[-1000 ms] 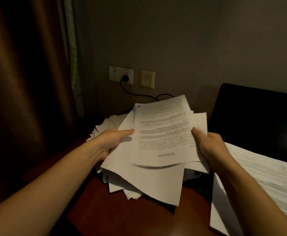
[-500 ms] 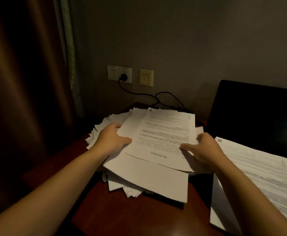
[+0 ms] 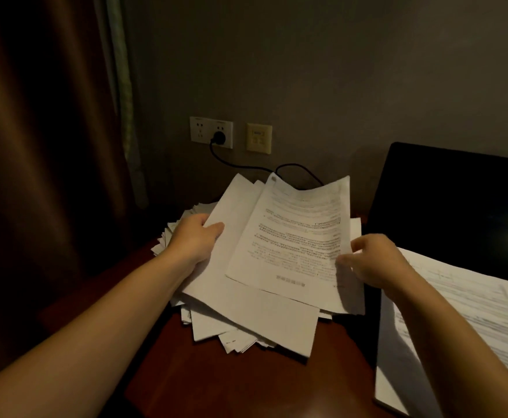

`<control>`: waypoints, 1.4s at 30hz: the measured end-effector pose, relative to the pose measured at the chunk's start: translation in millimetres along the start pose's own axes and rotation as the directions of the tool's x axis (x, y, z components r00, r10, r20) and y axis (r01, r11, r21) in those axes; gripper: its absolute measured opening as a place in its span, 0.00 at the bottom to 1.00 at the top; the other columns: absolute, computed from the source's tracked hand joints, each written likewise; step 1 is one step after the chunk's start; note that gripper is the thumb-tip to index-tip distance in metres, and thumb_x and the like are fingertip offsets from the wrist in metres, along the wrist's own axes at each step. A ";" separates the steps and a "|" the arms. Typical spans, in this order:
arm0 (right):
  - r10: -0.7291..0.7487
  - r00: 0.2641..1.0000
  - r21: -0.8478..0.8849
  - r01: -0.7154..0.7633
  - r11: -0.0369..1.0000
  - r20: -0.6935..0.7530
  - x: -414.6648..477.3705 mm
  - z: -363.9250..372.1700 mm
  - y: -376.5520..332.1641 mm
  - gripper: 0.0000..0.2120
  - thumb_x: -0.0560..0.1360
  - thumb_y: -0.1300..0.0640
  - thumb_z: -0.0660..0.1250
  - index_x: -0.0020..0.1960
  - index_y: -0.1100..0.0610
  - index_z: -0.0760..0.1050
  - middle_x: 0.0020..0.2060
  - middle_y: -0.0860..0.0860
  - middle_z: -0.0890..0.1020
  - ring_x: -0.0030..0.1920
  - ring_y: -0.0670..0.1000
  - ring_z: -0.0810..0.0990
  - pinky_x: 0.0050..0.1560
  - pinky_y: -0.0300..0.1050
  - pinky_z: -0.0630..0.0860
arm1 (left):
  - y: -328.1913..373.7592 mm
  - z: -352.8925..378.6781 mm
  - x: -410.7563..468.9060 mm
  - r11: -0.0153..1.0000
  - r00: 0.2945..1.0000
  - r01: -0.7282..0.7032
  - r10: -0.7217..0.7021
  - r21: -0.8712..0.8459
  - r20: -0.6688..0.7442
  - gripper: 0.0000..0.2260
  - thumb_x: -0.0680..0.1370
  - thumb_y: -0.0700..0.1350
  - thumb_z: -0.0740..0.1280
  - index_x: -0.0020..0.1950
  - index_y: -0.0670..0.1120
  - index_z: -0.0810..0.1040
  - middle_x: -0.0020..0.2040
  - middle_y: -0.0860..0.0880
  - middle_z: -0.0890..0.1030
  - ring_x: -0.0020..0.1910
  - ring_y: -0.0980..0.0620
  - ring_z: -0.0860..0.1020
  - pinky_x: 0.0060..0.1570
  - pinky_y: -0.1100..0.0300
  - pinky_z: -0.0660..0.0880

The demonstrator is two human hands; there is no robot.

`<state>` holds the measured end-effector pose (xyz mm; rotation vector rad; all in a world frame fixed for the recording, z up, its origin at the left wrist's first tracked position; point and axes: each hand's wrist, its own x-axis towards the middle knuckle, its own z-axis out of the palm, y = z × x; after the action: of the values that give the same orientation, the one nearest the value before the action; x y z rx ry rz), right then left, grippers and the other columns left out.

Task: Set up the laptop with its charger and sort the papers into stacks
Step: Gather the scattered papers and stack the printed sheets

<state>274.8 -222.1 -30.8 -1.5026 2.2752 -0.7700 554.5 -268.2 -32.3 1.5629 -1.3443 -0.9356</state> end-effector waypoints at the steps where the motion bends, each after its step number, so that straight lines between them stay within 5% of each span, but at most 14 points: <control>1: -0.051 0.994 -0.118 0.040 0.992 -0.093 -1.6 1.0 -1.9 0.05 0.75 0.53 0.73 0.46 0.54 0.80 0.67 0.55 0.74 0.62 0.58 0.74 0.56 0.54 0.77 | 1.7 3.7 0.6 1.000 1.000 -0.014 0.014 0.009 0.023 0.12 0.84 0.50 0.63 0.65 0.47 0.77 0.51 0.49 0.82 0.48 0.49 0.81 0.42 0.58 0.76; 3: -0.158 0.978 -0.201 0.128 0.971 -0.136 -3.3 7.6 -4.2 0.06 0.77 0.52 0.70 0.50 0.53 0.81 0.70 0.55 0.71 0.66 0.59 0.70 0.62 0.57 0.72 | 5.4 11.2 0.7 1.000 0.993 -0.012 0.013 -0.005 0.118 0.07 0.82 0.49 0.66 0.60 0.51 0.76 0.50 0.50 0.82 0.47 0.50 0.82 0.40 0.58 0.77; 6: -0.123 0.989 0.059 0.119 0.991 0.078 -6.2 15.5 -5.0 0.03 0.79 0.56 0.67 0.51 0.55 0.79 0.53 0.51 0.81 0.51 0.53 0.79 0.48 0.47 0.78 | 8.3 15.9 0.8 0.999 0.958 0.009 0.002 -0.034 0.285 0.14 0.77 0.40 0.73 0.61 0.51 0.78 0.55 0.48 0.84 0.52 0.46 0.83 0.52 0.47 0.82; 8: -0.103 0.989 0.200 0.080 0.976 0.104 -3.5 14.9 -1.1 0.02 0.79 0.58 0.67 0.51 0.56 0.77 0.51 0.49 0.80 0.46 0.49 0.79 0.38 0.38 0.74 | 9.0 14.1 3.5 0.986 0.944 0.025 0.032 -0.167 0.329 0.18 0.78 0.36 0.71 0.65 0.51 0.77 0.59 0.47 0.84 0.57 0.44 0.82 0.59 0.41 0.79; 13: -0.173 0.984 0.549 0.171 0.818 -0.049 1.9 3.7 3.0 0.27 0.72 0.54 0.76 0.66 0.52 0.68 0.59 0.46 0.78 0.55 0.47 0.79 0.45 0.37 0.76 | 16.2 6.2 2.3 0.913 0.918 -0.044 0.197 -0.405 0.344 0.16 0.79 0.36 0.67 0.66 0.49 0.76 0.55 0.48 0.86 0.55 0.47 0.84 0.51 0.49 0.82; 17: -0.308 0.931 0.557 0.365 0.746 -0.198 -3.8 -24.2 -2.5 0.35 0.67 0.55 0.80 0.66 0.46 0.63 0.52 0.35 0.75 0.47 0.32 0.77 0.38 0.26 0.74 | 22.8 -9.0 3.9 0.865 0.884 -0.026 0.254 -0.501 0.393 0.20 0.78 0.34 0.66 0.69 0.43 0.75 0.61 0.40 0.83 0.60 0.41 0.82 0.58 0.43 0.80; 19: -0.321 0.909 0.530 0.415 0.739 -0.265 -4.0 -40.0 -2.6 0.36 0.67 0.55 0.80 0.65 0.46 0.60 0.51 0.33 0.72 0.45 0.32 0.75 0.36 0.23 0.72 | 28.2 -20.3 5.8 0.870 0.855 -0.036 0.282 -0.492 0.435 0.20 0.78 0.34 0.66 0.70 0.44 0.75 0.62 0.40 0.82 0.62 0.41 0.81 0.60 0.42 0.79; 24: -0.399 0.898 0.621 0.422 0.661 -0.186 -0.5 -53.9 2.6 0.44 0.59 0.45 0.79 0.68 0.43 0.60 0.58 0.44 0.79 0.58 0.47 0.81 0.48 0.38 0.80 | 37.8 -35.1 8.8 0.879 0.839 -0.081 0.315 -0.470 0.444 0.18 0.79 0.34 0.65 0.67 0.46 0.76 0.59 0.44 0.84 0.59 0.45 0.82 0.51 0.54 0.82; 28: -0.511 0.847 0.561 0.496 0.663 -0.145 0.8 -44.1 -0.8 0.52 0.62 0.38 0.80 0.76 0.36 0.52 0.65 0.38 0.76 0.62 0.42 0.78 0.57 0.43 0.77 | 37.7 -40.8 15.4 0.868 0.833 -0.082 0.329 -0.489 0.445 0.21 0.73 0.39 0.69 0.66 0.47 0.77 0.59 0.45 0.84 0.59 0.45 0.82 0.52 0.53 0.82; 31: -0.514 0.853 0.547 0.475 0.689 -0.094 4.3 -37.0 4.3 0.48 0.60 0.30 0.73 0.75 0.37 0.55 0.62 0.33 0.75 0.60 0.35 0.77 0.59 0.38 0.78 | 30.9 -44.9 22.0 0.872 0.825 -0.016 0.288 -0.490 0.486 0.20 0.75 0.37 0.67 0.67 0.47 0.76 0.61 0.42 0.83 0.60 0.42 0.82 0.55 0.48 0.82; 33: -0.515 0.857 0.538 0.447 0.715 -0.028 5.6 -34.5 9.1 0.47 0.61 0.24 0.68 0.74 0.42 0.60 0.62 0.36 0.77 0.59 0.35 0.77 0.63 0.45 0.78 | 21.4 -47.8 28.1 0.876 0.801 0.028 0.269 -0.482 0.535 0.23 0.74 0.38 0.72 0.69 0.47 0.76 0.64 0.40 0.81 0.63 0.40 0.80 0.58 0.45 0.80; 37: -0.520 0.854 0.574 0.427 0.699 -0.002 4.2 -33.5 7.8 0.50 0.57 0.20 0.64 0.63 0.57 0.71 0.53 0.42 0.79 0.51 0.32 0.79 0.58 0.35 0.77 | 4.6 -50.6 39.7 0.877 0.757 0.106 0.234 -0.468 0.610 0.37 0.61 0.45 0.85 0.69 0.48 0.77 0.67 0.38 0.78 0.66 0.36 0.77 0.66 0.36 0.72; 39: -0.531 0.845 0.594 0.393 0.702 0.068 1.6 -26.2 4.8 0.42 0.60 0.25 0.66 0.65 0.51 0.73 0.56 0.43 0.82 0.57 0.39 0.80 0.62 0.42 0.77 | -0.5 -48.5 42.7 0.884 0.776 0.103 0.216 -0.457 0.592 0.37 0.62 0.46 0.84 0.69 0.46 0.76 0.66 0.37 0.78 0.66 0.36 0.77 0.67 0.36 0.71; 42: -0.526 0.838 0.605 0.346 0.717 0.143 -0.2 -14.6 1.1 0.26 0.67 0.30 0.67 0.61 0.40 0.72 0.53 0.32 0.82 0.58 0.39 0.80 0.51 0.33 0.78 | -1.3 -43.9 39.9 0.919 0.806 0.061 0.185 -0.390 0.562 0.25 0.73 0.40 0.74 0.70 0.44 0.74 0.64 0.39 0.80 0.64 0.39 0.79 0.63 0.41 0.76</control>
<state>266.4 -217.7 -19.7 -1.7213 1.2894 -1.1179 601.2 -302.0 -18.2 0.9317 -1.4857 -1.6301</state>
